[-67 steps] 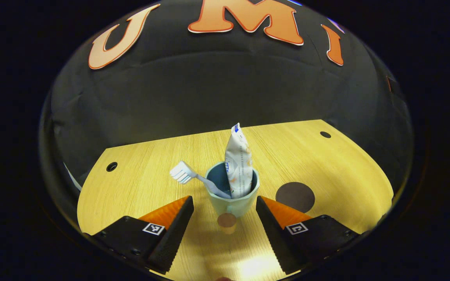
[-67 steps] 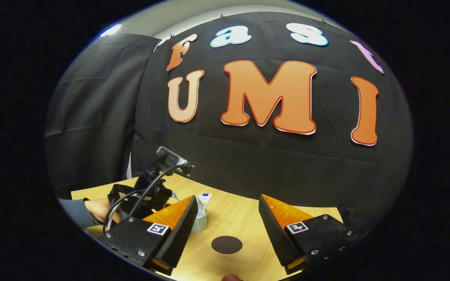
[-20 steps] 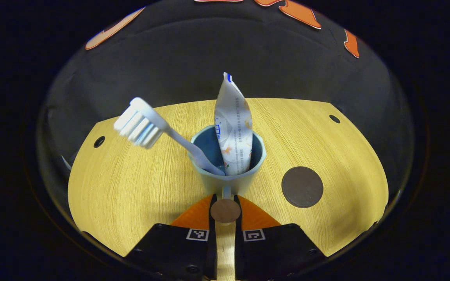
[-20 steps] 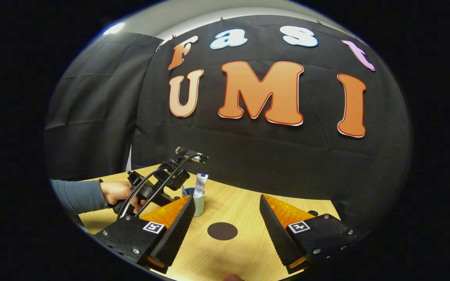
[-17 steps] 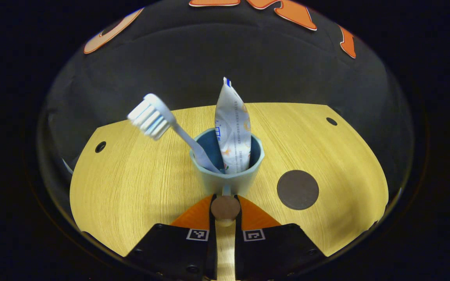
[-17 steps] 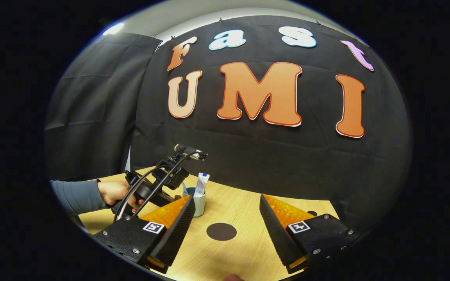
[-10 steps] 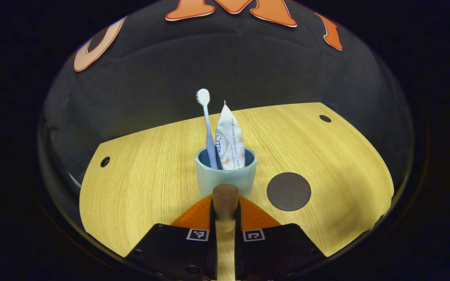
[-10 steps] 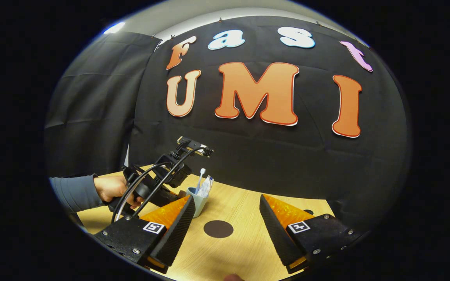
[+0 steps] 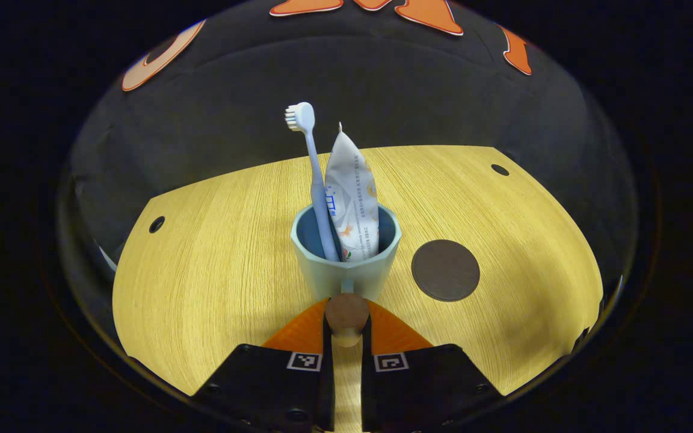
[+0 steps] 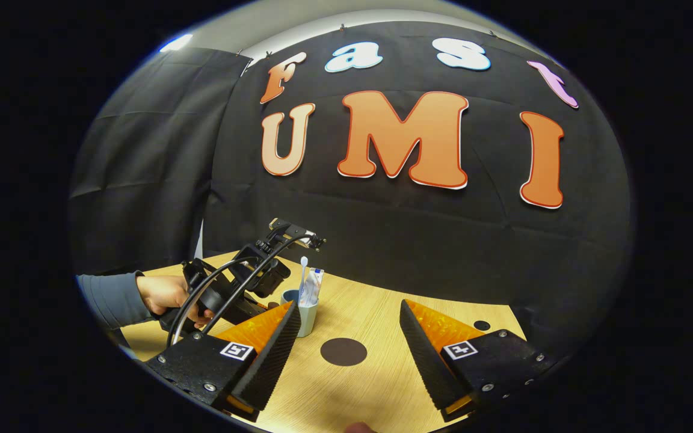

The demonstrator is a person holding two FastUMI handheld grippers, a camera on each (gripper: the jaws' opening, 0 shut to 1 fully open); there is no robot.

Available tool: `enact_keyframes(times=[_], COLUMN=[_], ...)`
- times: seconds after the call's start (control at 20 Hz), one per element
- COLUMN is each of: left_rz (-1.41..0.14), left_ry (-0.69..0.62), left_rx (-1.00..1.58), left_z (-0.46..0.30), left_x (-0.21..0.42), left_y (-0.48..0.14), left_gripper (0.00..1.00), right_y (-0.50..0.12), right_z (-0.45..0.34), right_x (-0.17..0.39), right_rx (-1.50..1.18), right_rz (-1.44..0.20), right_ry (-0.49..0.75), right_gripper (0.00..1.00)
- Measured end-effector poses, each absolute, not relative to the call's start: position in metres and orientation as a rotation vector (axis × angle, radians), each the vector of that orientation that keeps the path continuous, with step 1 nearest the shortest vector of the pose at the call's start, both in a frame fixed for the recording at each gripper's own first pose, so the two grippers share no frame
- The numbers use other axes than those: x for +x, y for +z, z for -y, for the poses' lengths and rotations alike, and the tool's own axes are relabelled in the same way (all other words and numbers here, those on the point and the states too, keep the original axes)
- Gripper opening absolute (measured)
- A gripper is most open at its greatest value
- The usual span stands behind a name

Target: Put the toothbrush and toothpaste on the desktop into the cup, then pick up the cup and place it on the coaster on the desktop.

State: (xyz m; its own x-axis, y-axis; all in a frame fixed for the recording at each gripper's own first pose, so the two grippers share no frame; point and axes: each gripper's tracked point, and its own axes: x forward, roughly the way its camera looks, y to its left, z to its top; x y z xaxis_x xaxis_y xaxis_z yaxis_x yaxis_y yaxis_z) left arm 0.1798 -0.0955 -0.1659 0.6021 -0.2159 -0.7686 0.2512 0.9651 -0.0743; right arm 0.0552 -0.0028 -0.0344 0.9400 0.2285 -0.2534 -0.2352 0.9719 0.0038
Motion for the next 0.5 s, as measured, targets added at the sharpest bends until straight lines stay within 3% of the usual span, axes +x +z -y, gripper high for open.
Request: enact_keyframes(times=[0.5], left_rz=[-0.982], left_ry=[-0.284], left_rx=[0.069], left_z=[0.102], left_x=[0.193], left_y=[-0.179], left_gripper=[0.28], right_y=[-0.032], right_z=[-0.003], right_x=[0.053], right_rx=[-0.028], right_rz=[-0.253], right_ry=[0.244], right_gripper=[0.99])
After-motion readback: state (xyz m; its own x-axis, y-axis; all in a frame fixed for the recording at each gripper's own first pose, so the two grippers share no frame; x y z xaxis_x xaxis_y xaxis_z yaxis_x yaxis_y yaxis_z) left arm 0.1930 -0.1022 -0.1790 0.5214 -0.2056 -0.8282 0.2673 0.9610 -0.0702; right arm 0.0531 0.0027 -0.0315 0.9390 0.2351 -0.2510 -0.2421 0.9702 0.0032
